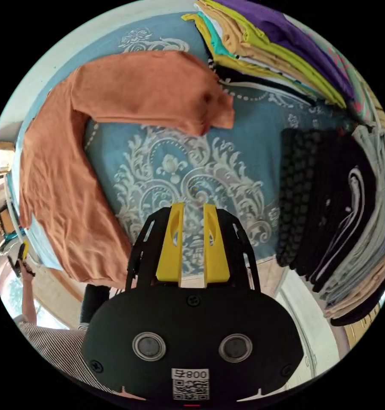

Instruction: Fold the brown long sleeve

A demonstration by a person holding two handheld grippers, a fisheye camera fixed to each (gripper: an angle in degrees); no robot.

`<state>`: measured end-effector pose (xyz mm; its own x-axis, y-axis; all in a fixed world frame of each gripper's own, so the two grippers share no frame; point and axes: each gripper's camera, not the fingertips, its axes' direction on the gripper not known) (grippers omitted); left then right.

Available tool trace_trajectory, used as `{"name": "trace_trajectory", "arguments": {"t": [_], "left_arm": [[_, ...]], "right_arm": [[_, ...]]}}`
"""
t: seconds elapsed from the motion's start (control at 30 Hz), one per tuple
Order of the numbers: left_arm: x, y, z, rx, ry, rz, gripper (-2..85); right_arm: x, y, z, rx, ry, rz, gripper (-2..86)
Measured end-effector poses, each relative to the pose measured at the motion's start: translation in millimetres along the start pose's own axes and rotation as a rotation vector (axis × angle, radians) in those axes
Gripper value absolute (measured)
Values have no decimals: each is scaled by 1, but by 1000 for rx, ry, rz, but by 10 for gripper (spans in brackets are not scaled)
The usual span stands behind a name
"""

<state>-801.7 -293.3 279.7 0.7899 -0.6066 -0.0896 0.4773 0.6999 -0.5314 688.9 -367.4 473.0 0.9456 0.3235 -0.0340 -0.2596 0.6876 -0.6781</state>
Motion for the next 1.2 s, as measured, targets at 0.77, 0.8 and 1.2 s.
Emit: {"name": "trace_trajectory", "arguments": {"t": [0.77, 0.8, 1.2], "left_arm": [[152, 137, 244, -425, 67, 77, 27], [160, 138, 262, -436, 51, 59, 25], [335, 175, 275, -278, -157, 226, 25]], "right_arm": [[47, 148, 211, -368, -446, -111, 50], [50, 147, 220, -369, -456, -94, 52], [136, 178, 214, -111, -488, 99, 72]]}}
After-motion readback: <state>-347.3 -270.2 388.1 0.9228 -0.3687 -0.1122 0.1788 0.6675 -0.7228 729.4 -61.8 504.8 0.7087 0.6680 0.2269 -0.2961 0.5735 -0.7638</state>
